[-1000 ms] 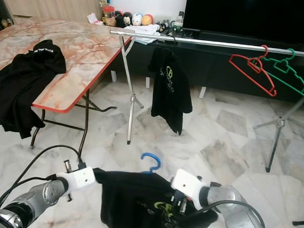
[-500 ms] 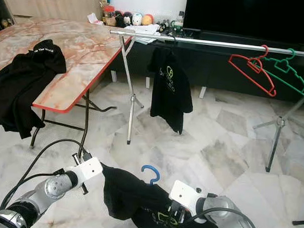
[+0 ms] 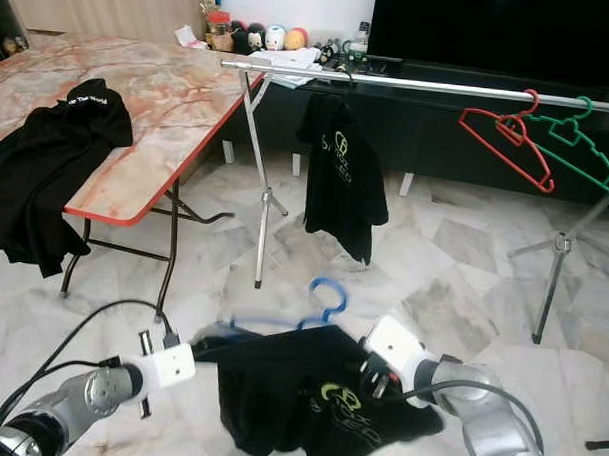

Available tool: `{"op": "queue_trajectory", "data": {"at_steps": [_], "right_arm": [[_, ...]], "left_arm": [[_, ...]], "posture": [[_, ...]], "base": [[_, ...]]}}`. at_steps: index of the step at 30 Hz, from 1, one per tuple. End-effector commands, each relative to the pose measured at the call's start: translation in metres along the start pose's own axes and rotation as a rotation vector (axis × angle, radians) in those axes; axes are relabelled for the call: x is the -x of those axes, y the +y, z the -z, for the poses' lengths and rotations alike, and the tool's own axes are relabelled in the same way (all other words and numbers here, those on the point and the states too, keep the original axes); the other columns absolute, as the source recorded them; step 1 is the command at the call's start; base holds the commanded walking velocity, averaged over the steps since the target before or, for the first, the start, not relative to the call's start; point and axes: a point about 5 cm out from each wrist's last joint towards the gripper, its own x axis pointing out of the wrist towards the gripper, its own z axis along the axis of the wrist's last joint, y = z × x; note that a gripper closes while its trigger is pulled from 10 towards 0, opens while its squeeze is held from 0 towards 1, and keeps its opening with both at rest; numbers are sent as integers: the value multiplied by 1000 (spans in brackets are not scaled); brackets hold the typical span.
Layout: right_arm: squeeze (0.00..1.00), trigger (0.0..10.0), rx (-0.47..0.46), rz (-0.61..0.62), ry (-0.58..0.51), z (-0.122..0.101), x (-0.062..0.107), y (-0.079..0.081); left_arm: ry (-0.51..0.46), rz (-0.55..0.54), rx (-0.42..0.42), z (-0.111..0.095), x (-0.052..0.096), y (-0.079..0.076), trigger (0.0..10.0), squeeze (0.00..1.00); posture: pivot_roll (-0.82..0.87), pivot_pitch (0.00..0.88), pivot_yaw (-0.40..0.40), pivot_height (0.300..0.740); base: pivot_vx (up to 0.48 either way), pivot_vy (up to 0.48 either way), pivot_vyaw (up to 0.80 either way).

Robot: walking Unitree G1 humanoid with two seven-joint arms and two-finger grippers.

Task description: Hang hanger

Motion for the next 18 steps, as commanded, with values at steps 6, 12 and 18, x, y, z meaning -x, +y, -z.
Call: {"op": "queue_trajectory", "data": {"at_steps": [6, 12, 18], "right_arm": [[0, 10000, -198, 176, -205, -23, -2, -19], [0, 10000, -107, 67, -51, -4, -18, 7], [0, 10000, -7, 25, 92, 17, -24, 20]], "left_arm": [[-35, 111, -11, -1, 1, -16, 0, 0], [-100, 48, 49, -16, -3, -3, 10000, 0], [-160, -2, 109, -21, 0, 9, 10000, 1000]], "posture": [[62, 90, 25, 740], [63, 90, 24, 740], [65, 90, 24, 740]], "base": [[0, 0, 0], [0, 0, 0], [0, 0, 0]]}}
